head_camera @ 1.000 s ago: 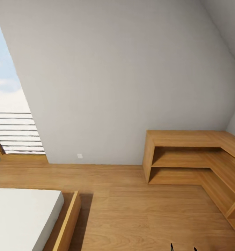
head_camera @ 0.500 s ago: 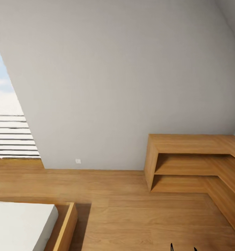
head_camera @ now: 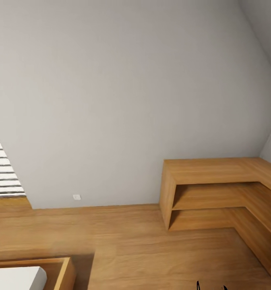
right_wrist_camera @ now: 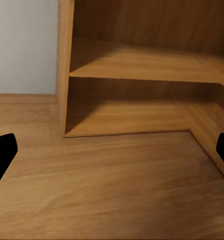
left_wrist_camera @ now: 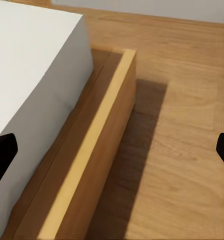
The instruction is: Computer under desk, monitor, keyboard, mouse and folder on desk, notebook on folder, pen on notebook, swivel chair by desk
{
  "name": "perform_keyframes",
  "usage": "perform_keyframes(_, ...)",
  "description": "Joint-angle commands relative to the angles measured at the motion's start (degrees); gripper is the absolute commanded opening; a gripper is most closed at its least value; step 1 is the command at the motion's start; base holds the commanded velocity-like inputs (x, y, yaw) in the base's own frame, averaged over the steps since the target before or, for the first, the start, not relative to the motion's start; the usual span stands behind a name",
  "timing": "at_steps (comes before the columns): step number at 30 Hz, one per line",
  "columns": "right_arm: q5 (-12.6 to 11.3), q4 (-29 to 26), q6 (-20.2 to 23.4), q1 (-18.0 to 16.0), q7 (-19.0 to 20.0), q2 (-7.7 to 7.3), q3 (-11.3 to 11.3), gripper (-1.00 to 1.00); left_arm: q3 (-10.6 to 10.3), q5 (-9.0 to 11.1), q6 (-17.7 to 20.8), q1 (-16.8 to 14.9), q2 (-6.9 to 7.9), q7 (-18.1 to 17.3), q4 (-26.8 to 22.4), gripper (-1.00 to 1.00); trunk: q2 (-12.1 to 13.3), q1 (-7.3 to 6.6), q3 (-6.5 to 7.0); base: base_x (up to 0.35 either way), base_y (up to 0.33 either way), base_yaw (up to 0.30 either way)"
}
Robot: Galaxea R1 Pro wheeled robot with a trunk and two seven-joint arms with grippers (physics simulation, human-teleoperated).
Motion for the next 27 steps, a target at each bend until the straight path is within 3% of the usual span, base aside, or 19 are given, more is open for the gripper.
perform_keyframes(1, -0.5, 0.0, -0.2, 0.0, 0.0, 0.01, 0.5, 1.0, -0.3, 0.5, 0.0, 0.0, 0.01, 0.1, -0.1, 1.0, 0.0, 0.04, 0.0, 0.331, 0.0, -0.219)
perform_keyframes(27, -0.4, 0.0, -0.2, 0.0, 0.1, 0.01, 0.6, 1.0, -0.3, 0.5, 0.0, 0.0, 0.03, 0.1, -0.1, 1.0, 0.0, 0.04, 1.34, 0.331, 0.0, -0.224)
